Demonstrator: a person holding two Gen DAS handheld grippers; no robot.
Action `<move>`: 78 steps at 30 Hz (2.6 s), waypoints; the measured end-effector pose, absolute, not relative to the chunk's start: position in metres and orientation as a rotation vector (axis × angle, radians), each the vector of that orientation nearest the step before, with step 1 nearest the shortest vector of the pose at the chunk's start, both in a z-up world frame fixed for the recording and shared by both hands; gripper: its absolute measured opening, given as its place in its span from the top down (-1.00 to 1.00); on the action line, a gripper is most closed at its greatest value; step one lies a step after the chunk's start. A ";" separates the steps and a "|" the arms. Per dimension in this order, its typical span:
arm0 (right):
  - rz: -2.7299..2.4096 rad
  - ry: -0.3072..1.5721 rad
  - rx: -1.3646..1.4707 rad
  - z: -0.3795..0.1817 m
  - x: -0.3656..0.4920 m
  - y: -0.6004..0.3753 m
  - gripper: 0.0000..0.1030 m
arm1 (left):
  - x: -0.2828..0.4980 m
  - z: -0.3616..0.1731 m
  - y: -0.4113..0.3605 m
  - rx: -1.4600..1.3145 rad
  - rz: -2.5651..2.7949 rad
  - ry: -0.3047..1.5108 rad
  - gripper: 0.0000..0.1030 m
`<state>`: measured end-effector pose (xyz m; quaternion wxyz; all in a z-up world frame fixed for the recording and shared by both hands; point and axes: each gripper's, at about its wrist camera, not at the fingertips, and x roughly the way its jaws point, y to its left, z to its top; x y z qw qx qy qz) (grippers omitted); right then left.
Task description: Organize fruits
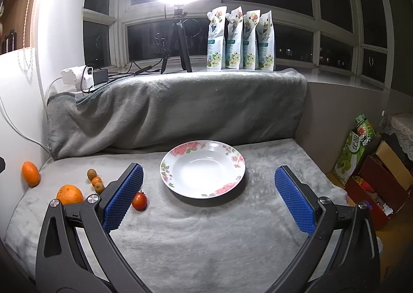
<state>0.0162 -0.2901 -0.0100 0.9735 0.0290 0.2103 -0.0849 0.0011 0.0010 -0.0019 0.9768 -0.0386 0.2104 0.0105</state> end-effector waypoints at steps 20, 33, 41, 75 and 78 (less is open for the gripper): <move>-0.186 0.418 0.049 -0.010 0.014 -0.292 -1.00 | 0.000 -0.004 0.001 -0.082 0.024 0.428 -0.65; -0.186 0.420 0.045 -0.010 0.014 -0.292 -1.00 | -0.001 -0.006 0.000 -0.084 0.022 0.430 -0.65; -0.186 0.421 0.047 -0.011 0.015 -0.291 -1.00 | -0.001 -0.008 0.000 -0.087 0.020 0.435 -0.65; 0.217 0.654 0.136 -0.046 0.073 -0.252 -1.00 | 0.031 -0.061 0.023 -0.229 -0.081 0.635 -0.65; 0.312 0.704 0.162 -0.050 0.087 -0.241 -1.00 | 0.035 -0.068 0.025 -0.263 -0.101 0.661 -0.64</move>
